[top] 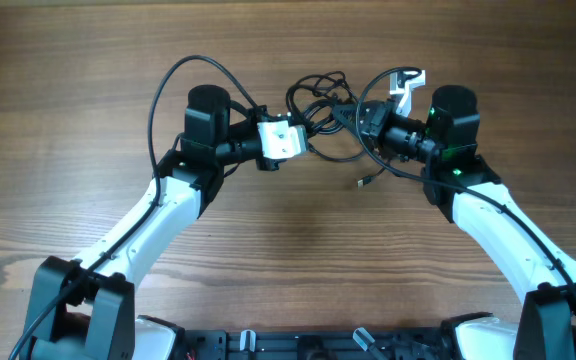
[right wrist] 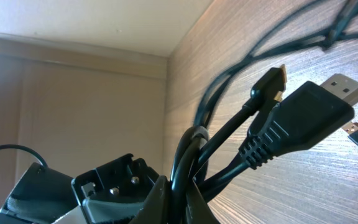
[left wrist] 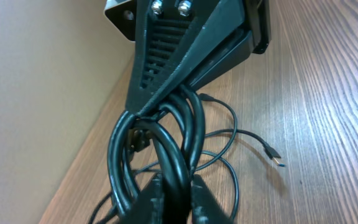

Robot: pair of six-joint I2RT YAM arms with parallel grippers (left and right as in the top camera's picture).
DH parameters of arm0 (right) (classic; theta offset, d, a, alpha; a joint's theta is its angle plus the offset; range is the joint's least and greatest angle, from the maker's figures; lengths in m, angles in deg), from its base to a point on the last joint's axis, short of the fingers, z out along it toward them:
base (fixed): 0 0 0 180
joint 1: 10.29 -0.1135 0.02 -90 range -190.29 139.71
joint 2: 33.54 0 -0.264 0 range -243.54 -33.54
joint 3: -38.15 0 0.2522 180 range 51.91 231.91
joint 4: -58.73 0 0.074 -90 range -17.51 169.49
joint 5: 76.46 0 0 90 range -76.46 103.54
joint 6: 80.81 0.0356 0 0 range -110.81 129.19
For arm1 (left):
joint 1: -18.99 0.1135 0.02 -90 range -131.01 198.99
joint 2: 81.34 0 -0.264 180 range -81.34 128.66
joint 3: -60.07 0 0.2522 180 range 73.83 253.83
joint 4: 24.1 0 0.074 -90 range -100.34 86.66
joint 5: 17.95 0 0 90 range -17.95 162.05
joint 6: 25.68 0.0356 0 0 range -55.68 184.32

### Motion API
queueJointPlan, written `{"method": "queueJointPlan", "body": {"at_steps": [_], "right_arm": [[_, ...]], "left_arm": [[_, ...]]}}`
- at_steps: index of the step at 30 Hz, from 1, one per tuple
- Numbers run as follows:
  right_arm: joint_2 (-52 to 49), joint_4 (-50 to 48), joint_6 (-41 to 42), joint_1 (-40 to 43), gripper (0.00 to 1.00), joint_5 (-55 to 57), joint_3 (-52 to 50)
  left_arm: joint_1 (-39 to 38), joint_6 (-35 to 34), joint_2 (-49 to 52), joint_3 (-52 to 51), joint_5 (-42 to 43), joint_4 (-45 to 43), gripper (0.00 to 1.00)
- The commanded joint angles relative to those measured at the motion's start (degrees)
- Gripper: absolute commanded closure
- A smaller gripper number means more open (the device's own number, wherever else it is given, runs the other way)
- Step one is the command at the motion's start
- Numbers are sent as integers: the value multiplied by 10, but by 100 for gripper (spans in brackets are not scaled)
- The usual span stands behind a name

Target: Untangle cables

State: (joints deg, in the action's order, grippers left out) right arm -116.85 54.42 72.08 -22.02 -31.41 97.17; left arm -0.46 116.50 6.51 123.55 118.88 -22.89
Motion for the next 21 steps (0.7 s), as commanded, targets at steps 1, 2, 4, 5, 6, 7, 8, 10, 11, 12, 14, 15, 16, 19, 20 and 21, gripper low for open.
{"method": "queueJointPlan", "body": {"at_steps": [1,2,4,5,6,7,8,10,11,12,14,15,16,19,20,21], "right_arm": [[3,-7,-22,1,96,-15,5],[3,-3,-28,1,96,-15,5],[3,8,-30,1,96,-14,5],[3,12,-43,1,96,-14,5],[3,14,-49,1,96,-14,5],[3,14,-55,1,96,-13,5],[3,15,-60,1,96,-10,5],[3,27,-69,1,96,3,5],[3,36,-74,1,96,10,5],[3,46,-76,1,96,17,5],[3,53,-87,1,96,16,5],[3,53,-88,1,96,16,5],[3,53,-89,1,96,16,5],[3,53,-97,1,96,16,5],[3,53,-102,1,96,17,5],[2,55,-103,1,96,17,5]], "left_arm": [[-2,-1,-2,1,-9,0,96],[-2,-1,-2,1,-9,0,96],[-2,-1,-2,1,-9,0,96],[-2,-1,-2,1,-8,-1,96],[-2,-1,-2,1,-8,0,96],[-2,-1,-2,1,-8,-1,96],[-2,-1,-2,1,-8,-1,96],[-2,-3,-2,1,-8,-6,96],[-2,-21,-2,1,-8,-20,96],[-1,-53,-2,1,-8,-41,96],[2,-111,-2,1,-8,-85,96],[3,-129,-2,1,-8,-97,96],[3,-142,-2,1,-8,-106,96],[5,-173,-2,1,-8,-116,96],[6,-206,-2,1,-9,-129,96],[9,-246,-2,1,-9,-147,96]]}}
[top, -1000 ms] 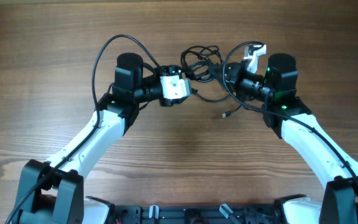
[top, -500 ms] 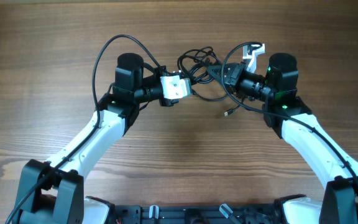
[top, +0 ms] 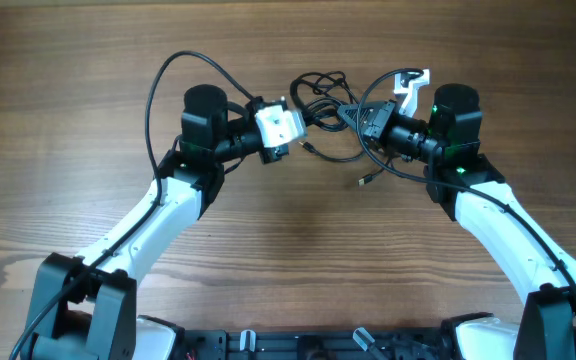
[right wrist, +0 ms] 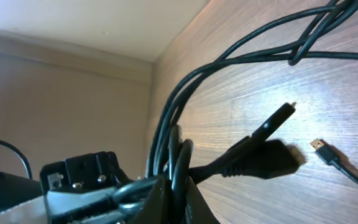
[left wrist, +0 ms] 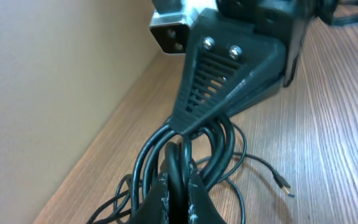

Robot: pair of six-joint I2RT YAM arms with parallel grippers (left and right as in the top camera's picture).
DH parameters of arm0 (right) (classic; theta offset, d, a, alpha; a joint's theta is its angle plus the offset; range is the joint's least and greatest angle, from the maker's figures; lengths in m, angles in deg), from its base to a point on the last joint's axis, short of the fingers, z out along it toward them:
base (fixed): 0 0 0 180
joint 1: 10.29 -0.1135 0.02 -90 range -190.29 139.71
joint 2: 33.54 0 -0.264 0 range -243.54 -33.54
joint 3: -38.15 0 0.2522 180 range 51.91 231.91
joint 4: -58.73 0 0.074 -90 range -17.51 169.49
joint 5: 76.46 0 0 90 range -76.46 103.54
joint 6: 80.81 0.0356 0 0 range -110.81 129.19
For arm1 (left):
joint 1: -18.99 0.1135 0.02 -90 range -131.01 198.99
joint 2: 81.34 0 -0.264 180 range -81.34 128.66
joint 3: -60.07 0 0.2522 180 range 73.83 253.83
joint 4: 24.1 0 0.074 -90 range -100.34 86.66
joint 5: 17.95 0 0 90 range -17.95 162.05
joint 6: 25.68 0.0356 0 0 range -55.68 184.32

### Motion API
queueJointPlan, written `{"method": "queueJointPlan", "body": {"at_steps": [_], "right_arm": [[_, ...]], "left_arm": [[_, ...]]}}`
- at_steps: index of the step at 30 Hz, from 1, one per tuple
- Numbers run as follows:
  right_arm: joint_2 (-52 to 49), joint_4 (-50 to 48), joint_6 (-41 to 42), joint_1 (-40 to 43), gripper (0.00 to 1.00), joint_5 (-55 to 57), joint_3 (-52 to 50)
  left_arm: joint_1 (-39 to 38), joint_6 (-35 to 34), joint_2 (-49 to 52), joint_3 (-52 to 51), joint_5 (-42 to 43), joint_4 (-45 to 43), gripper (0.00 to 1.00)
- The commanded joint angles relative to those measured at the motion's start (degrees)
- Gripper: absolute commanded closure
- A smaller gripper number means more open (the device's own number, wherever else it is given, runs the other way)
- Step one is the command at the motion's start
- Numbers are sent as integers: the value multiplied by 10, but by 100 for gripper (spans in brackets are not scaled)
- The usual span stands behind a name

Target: Untangle cables

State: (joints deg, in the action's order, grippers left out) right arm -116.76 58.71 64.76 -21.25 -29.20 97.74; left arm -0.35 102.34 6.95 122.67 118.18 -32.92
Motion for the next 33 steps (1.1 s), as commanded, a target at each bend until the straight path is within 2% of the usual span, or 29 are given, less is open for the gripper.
{"method": "queueJointPlan", "body": {"at_steps": [1,4,10,15,23,33], "right_arm": [[2,14,-30,-7,96,-5,-1],[2,15,-30,-7,96,-5,-1],[2,14,-17,-6,96,10,-1],[2,3,5,-6,96,23,-1],[2,4,5,-6,96,23,-1],[2,5,6,-6,96,23,-1]], "left_arm": [[12,-137,-7,10,-2,-64,96],[30,-275,-7,10,-32,-121,96],[57,-453,-7,10,-90,-140,96],[88,-584,-7,10,-97,-142,96],[93,-690,-7,10,-116,-190,96],[93,-869,-7,10,-223,-190,96]]}}
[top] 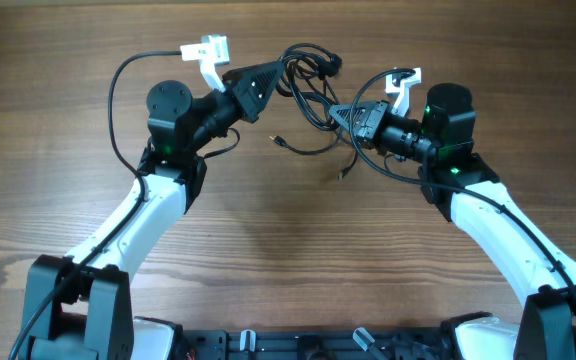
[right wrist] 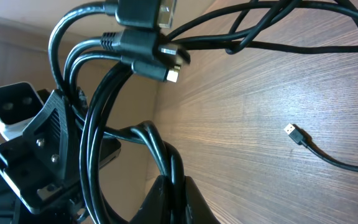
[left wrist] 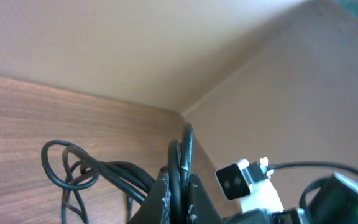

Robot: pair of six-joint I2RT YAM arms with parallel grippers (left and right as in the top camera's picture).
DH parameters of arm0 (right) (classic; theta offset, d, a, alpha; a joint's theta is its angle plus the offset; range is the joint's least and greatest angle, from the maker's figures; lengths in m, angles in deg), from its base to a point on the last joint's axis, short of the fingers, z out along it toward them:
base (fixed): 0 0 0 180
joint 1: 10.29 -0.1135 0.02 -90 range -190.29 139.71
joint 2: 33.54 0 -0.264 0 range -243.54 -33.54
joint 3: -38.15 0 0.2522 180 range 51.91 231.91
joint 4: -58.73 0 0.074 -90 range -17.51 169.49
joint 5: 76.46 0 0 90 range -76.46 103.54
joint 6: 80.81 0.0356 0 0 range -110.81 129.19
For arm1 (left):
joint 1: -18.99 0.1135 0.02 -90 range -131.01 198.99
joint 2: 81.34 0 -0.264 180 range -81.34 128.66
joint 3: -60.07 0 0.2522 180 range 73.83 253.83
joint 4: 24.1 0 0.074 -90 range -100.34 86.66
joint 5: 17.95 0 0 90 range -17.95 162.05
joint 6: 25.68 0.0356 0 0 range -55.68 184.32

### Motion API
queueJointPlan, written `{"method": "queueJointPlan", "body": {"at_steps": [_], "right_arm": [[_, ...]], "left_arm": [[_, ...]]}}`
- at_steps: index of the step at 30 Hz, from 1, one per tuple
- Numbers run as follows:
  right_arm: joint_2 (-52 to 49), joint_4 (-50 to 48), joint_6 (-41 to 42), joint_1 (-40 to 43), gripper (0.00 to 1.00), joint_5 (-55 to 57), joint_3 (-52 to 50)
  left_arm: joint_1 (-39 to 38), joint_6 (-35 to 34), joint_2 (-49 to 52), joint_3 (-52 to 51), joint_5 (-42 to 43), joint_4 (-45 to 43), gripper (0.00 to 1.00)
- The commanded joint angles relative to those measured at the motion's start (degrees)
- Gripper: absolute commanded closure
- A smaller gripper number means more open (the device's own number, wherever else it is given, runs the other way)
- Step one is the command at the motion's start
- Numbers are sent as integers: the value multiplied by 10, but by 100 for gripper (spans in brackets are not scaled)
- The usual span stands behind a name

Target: Untangle cables

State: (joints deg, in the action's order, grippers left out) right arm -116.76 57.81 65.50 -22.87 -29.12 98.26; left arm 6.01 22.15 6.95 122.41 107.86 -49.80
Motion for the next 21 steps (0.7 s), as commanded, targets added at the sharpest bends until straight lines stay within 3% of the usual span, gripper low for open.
{"method": "queueJointPlan", "body": {"at_steps": [1,6,9,13,17,18,19,20,21], "right_arm": [[2,14,-2,10,96,22,-6],[2,14,-2,10,96,24,-6],[2,14,-2,10,96,28,-6],[2,-10,9,10,96,35,-6],[2,-15,-7,10,96,35,-6],[2,-20,-23,10,93,35,-6],[2,-24,-27,10,82,37,-6],[2,-32,-45,10,59,37,-6],[2,-42,-77,10,42,37,-6]], "left_arm": [[29,-79,-7,12,-141,-21,96],[30,-95,-7,12,-300,10,96],[30,-95,-7,12,-350,57,96],[30,-95,-7,12,-348,135,96],[30,-95,-7,12,-253,104,96],[30,-95,-7,12,-217,87,96],[30,-95,-7,12,-192,73,96],[30,-95,-7,12,-160,51,96],[30,-95,-7,12,-116,21,96]]}}
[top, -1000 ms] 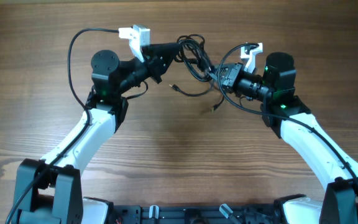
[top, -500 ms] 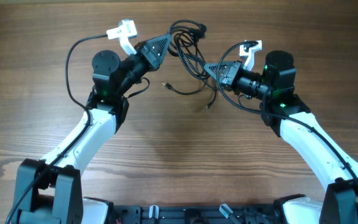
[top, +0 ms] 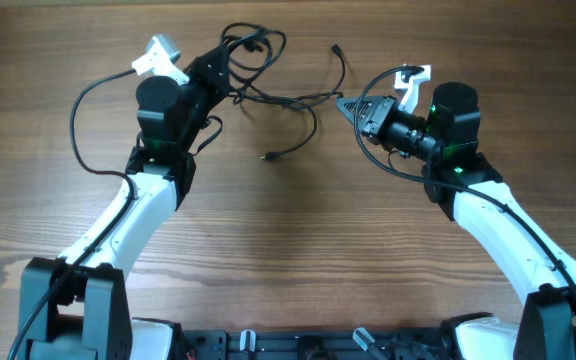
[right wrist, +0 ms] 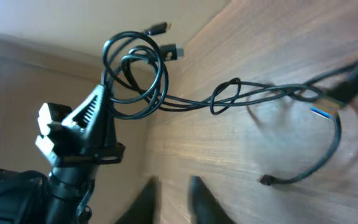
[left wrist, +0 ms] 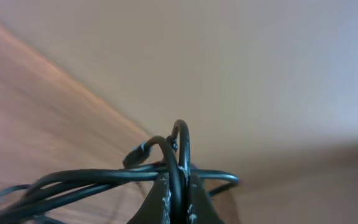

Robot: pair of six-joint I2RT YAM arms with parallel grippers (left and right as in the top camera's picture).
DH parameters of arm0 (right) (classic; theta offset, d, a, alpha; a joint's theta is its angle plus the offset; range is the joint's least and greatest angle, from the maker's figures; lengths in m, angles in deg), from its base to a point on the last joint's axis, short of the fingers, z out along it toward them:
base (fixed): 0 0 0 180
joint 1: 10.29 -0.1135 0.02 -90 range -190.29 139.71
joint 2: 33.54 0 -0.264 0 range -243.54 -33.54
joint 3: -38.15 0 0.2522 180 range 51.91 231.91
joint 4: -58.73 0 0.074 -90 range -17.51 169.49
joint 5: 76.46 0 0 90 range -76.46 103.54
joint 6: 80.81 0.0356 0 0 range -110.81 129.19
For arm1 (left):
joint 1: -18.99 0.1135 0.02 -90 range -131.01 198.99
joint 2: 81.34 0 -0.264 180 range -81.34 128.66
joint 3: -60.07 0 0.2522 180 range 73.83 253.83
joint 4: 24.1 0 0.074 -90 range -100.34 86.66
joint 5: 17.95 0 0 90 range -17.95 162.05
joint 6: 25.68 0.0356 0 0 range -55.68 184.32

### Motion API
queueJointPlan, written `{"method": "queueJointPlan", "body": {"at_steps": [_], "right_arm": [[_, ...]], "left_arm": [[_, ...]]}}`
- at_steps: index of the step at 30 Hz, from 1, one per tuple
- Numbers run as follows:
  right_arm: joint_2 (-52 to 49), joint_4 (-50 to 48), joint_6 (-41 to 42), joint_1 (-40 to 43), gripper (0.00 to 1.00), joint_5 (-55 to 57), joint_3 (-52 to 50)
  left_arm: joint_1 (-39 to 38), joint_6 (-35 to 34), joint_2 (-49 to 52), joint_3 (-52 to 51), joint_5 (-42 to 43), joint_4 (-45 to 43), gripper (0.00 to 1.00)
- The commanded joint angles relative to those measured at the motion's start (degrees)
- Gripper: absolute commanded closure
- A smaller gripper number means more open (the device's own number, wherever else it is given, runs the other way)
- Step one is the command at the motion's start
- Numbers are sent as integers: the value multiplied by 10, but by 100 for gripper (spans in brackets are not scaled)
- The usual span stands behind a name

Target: Untangle cables

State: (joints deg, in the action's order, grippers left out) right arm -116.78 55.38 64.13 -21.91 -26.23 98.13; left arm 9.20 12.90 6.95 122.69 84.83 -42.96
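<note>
The black cable tangle (top: 251, 44) hangs in loops from my left gripper (top: 218, 72), which is shut on it at the far left; in the left wrist view the fingers (left wrist: 164, 202) pinch a cable, with my left gripper (left wrist: 179, 182) closed round it. Thin strands (top: 293, 98) run right from the bundle, ending in a plug (top: 267, 157) on the table and another plug (top: 335, 48) farther back. My right gripper (top: 347, 102) sits just right of those strands, open with nothing between its fingers (right wrist: 149, 198). The loops (right wrist: 135, 68) and a knot (right wrist: 225, 98) show in the right wrist view.
Brown wooden table (top: 298, 260) under everything. Each arm's own black lead loops beside it, the left one (top: 86, 100) and the right one (top: 388, 165). A beige wall lies beyond the far table edge (right wrist: 191, 34).
My right gripper has let go of the cables and stands open. My left gripper has moved farther left and back with the bundle, and the strands now lie stretched out between the arms.
Both grippers were shut on the tangle close together at the far middle, and stayed so a moment later. Then the left gripper was up and to the left with its bundle, the right still holding. Now only the left holds cables.
</note>
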Motion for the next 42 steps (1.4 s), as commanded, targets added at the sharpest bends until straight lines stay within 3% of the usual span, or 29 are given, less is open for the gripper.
{"method": "queueJointPlan", "body": {"at_steps": [1,4,6,9,14,19,23,27,31,34,37,40,42], "right_arm": [[2,-23,-72,0,27,8,-5],[2,-39,-85,0,5,6,-5],[2,-39,-85,0,3,15,-5],[2,-38,-115,0,3,44,-5],[2,-109,-315,-1,5,-21,-5],[2,-142,-375,-3,6,-63,-5],[2,-142,-529,-61,10,-91,-5],[-3,-163,-539,-115,11,51,-5],[-35,-188,-532,-122,15,80,-5],[-44,-186,-513,-122,15,81,-5],[-44,-185,-513,-122,15,80,-5],[-44,-175,-502,-122,15,80,-5],[-44,-162,-503,-122,15,80,-5]], "left_arm": [[-2,-2,-7,10,159,-79,96],[-2,-3,-7,10,241,-158,96],[-2,-35,-7,10,265,-224,96],[0,-154,-7,10,250,-320,96],[-1,-326,-7,10,207,-330,96],[-1,-391,-7,10,195,-329,96],[-1,-507,-7,10,171,-329,96],[-9,-606,-7,10,169,-330,96],[-35,-735,-7,10,152,-330,96],[-35,-736,-7,10,61,-332,96],[-35,-733,-7,10,36,-322,96],[-25,-642,-7,10,2,-217,96],[-16,-630,-7,10,-45,-147,96]]}}
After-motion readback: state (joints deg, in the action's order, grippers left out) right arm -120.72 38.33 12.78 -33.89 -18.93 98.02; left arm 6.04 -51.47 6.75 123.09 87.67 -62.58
